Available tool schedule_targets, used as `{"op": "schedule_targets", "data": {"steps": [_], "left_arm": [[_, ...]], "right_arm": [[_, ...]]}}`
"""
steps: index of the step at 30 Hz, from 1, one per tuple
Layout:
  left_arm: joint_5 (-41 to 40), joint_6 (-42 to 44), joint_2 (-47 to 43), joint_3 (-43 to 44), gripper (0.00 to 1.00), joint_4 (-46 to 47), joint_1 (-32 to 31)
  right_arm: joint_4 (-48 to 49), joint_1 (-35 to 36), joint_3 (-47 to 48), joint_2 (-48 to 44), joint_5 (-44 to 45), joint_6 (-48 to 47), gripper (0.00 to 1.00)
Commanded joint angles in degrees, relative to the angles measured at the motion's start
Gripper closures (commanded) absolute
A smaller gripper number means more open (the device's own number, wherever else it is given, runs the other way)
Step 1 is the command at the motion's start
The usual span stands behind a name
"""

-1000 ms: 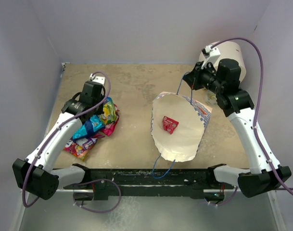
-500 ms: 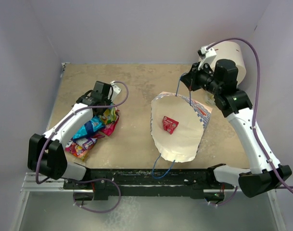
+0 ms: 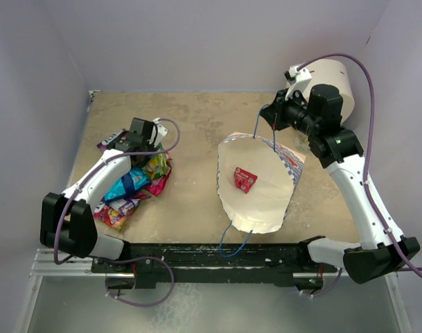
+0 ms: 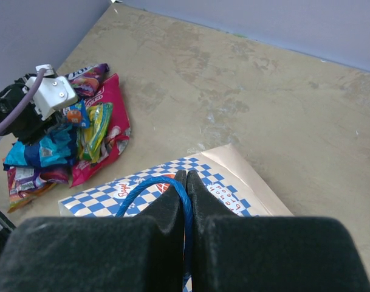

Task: Take the snacks out of the paper bag
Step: Place the snack at the center of the board, then take out the snack from the paper bag.

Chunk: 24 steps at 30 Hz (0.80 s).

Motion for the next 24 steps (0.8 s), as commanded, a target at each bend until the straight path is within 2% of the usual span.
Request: {"op": "schedule_targets", "data": {"steps": [1,5,9,16,22,24], "left_arm": [[1.11,-2.26,-4.89,1.77,0.42,1.18,0.16],[1.37,-4.57,-6.40,3.10,0.37,0.22,0.17],[5.25,-9.56,-8.47,5.87,0.34,-0.96,0.11],[16.69,-24.53,-12.60,10.24,0.33,1.56,0.16],[29.30,-34.23,-16.05,10.20,0.36,3.83,-0.50],[31.48,-37.31,-17.31,9.15,0.36,5.12,-2.72]], "right_arm": [[1.49,0.19,2.86,0.40,-0.39,0.49,1.00],[1.68,0.19,3.19,0.69,-1.38,1.22,1.00],[1.36,0.19,3.41,0.78,-1.57,1.49,1.00],[0.92,0.19,3.53,0.93,-1.37,2.03,1.00],[-0.65,0.19,4.80,1.10,-1.78,3.10,1.00],[-1.14,0.19,4.80,0.97,-2.04,3.98,1.00]]}}
